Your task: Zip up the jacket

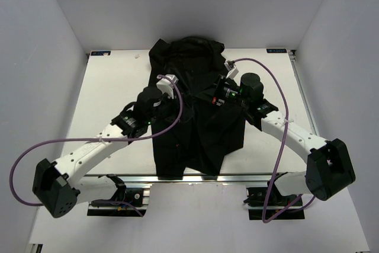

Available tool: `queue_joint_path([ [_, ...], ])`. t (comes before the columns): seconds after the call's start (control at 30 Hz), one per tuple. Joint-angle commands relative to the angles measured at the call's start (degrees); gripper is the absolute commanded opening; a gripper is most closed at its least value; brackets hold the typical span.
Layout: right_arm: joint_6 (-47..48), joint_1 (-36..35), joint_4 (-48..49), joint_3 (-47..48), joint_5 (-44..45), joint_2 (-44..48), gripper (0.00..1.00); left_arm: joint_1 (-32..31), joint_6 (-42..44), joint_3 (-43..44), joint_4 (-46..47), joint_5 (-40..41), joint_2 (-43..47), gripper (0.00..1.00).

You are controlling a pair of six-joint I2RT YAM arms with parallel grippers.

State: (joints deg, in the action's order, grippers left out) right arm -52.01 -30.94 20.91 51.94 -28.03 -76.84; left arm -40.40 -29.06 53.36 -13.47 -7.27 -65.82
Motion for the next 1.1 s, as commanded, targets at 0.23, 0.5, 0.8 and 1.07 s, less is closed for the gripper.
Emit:
queue_joint_path([
  [0.23, -1.5, -0.3, 0.5, 1.7, 0.1, 2.3, 0.00, -4.2, 4.7, 8.2, -1.9, 12.5, -5.3, 0.66],
  [0.5, -1.9, -0.3, 0.0, 1.8, -0.4, 2.5, 0.00, -7.9, 6.3, 10.5, -4.6, 20.8, -7.3, 0.55],
  [0.8, -1.6, -0.2, -1.1, 2.4, -0.9, 2.7, 0.00, -9.3, 8.8, 13.2, -9.9, 29.4, -8.5, 0.53],
  [1.07, -2.1, -0.3, -1.1, 3.3, -1.8, 1.3, 0.00, -9.3, 10.9, 12.4, -7.3, 27.1, -7.7, 0.54],
])
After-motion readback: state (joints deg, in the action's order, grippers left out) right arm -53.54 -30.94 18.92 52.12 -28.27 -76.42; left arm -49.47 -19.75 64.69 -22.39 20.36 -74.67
